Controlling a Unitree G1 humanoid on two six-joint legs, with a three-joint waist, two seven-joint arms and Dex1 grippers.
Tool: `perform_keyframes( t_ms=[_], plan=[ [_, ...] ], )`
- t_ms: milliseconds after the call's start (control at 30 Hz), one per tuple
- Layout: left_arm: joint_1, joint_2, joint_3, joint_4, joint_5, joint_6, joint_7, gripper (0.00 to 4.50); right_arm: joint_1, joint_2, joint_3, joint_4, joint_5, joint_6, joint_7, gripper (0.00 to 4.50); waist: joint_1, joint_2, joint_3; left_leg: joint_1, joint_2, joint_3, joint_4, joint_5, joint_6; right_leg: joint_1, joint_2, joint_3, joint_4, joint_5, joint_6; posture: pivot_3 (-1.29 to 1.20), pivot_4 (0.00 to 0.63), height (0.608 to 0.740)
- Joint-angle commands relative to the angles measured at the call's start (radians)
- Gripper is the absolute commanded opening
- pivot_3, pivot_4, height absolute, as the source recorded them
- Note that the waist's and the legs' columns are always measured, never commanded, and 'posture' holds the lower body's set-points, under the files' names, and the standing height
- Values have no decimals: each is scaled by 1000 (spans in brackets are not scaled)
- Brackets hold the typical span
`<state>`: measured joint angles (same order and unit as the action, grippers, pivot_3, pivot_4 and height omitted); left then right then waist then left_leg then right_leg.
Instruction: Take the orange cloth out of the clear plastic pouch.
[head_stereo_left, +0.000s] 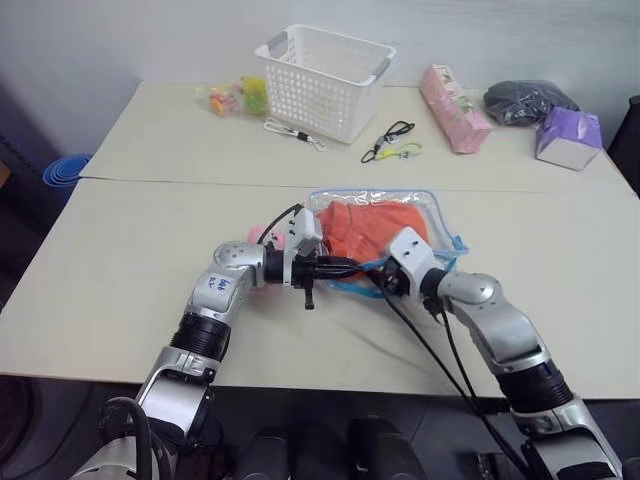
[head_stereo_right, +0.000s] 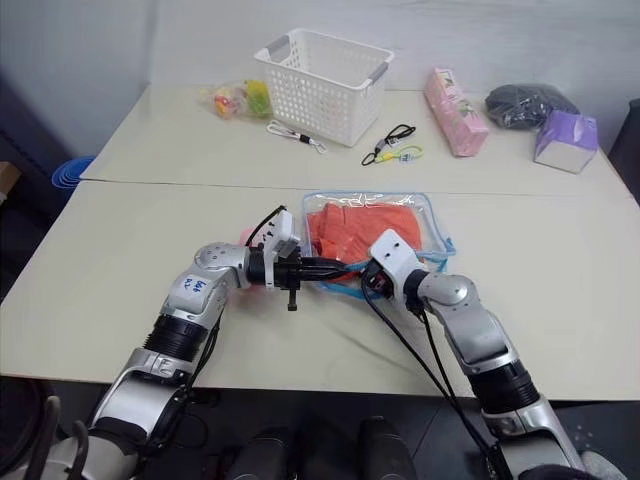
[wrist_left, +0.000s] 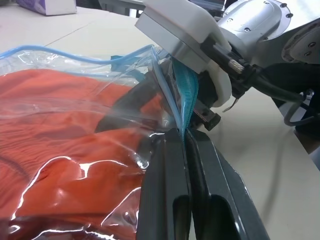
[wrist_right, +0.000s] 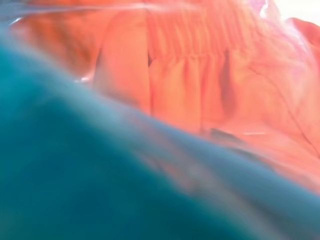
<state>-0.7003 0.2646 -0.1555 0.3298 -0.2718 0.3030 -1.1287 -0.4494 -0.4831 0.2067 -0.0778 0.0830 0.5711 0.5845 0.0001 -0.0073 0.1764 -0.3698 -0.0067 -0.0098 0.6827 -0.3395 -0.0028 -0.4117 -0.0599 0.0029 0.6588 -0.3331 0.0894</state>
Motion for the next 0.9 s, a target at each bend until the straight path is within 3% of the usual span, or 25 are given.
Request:
perform_keyframes(
  t_ms=[33, 100, 133, 333, 500, 600, 733, 900],
  plan=[
    [-14, -5, 26, -7, -32, -3, 2, 0, 21, -4, -32, 40, 25, 42, 23, 684, 1, 0, 0, 0, 0, 0, 0, 0, 0, 0, 0, 0, 0, 0, 0, 0, 150, 740],
    [-10, -5, 31, -7, -36, 0, 7, 0, 24, -4, -48, 31, 51, 39, 44, 92, 0, 0, 0, 0, 0, 0, 0, 0, 0, 0, 0, 0, 0, 0, 0, 0, 150, 740],
    [-8, -5, 33, -6, -38, 2, 11, 0, 25, -4, -55, 24, 65, 40, 56, 33, 0, 0, 0, -1, 0, 0, 0, 0, 0, 0, 0, 0, 0, 0, 0, 0, 150, 740],
    [-5, -22, 83, 2, -57, 39, 85, 0, 50, -37, -134, -115, 261, 86, 238, 33, -1, 0, 0, -2, 0, -1, 0, 0, 0, -1, 0, 0, 0, 0, 0, 0, 150, 740],
    [4, -24, 116, 4, -51, 80, 168, 0, 124, -181, -219, -290, 478, 160, 451, 33, 2, 0, 0, -3, 0, -1, 0, 0, 1, -1, 0, -1, 0, 0, 0, 0, 150, 740],
    [5, -13, 129, 19, -41, 90, 207, 0, 180, -262, -300, -373, 600, 237, 495, 33, 4, -1, 0, -3, 0, -2, 0, -1, 1, 0, 0, -2, -2, 0, 0, 0, 150, 740],
    [11, 13, 132, 23, -43, 77, 200, 0, 282, -343, -505, -458, 804, 318, 524, 33, 10, -1, 1, -3, 0, -3, -1, -1, 1, 0, 0, -2, -4, 0, 0, 0, 150, 740],
    [57, 68, 119, -19, -49, 41, 130, 0, 355, -448, -808, -392, 883, 364, 479, 33, 14, -1, 1, -1, 0, -2, -1, -1, 1, 1, 0, -1, -4, 0, 0, 0, 150, 740]
  ],
)
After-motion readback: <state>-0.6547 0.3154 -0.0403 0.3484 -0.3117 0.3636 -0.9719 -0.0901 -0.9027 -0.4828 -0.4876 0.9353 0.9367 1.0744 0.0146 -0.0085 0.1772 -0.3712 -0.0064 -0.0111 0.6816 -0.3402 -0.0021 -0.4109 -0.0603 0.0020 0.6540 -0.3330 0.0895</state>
